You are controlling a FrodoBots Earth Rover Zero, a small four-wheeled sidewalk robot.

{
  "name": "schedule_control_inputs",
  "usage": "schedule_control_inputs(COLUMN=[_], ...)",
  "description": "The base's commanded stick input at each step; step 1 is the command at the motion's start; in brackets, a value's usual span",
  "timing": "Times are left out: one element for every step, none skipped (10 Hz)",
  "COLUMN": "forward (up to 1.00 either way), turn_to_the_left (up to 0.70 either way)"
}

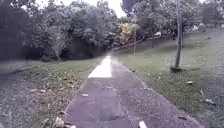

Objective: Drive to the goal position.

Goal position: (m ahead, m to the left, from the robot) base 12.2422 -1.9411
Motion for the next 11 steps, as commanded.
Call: schedule_control_inputs(forward=[0.70, 0.70, 0.70, 0.70, 0.70, 0.70, 0.70, 0.70, 0.70, 0.70, 0.70], turn_to_the_left=[0.00, 0.00, 0.00, 0.00, -0.16, -0.32, 0.00, 0.00, -0.07, -0.20, -0.33])
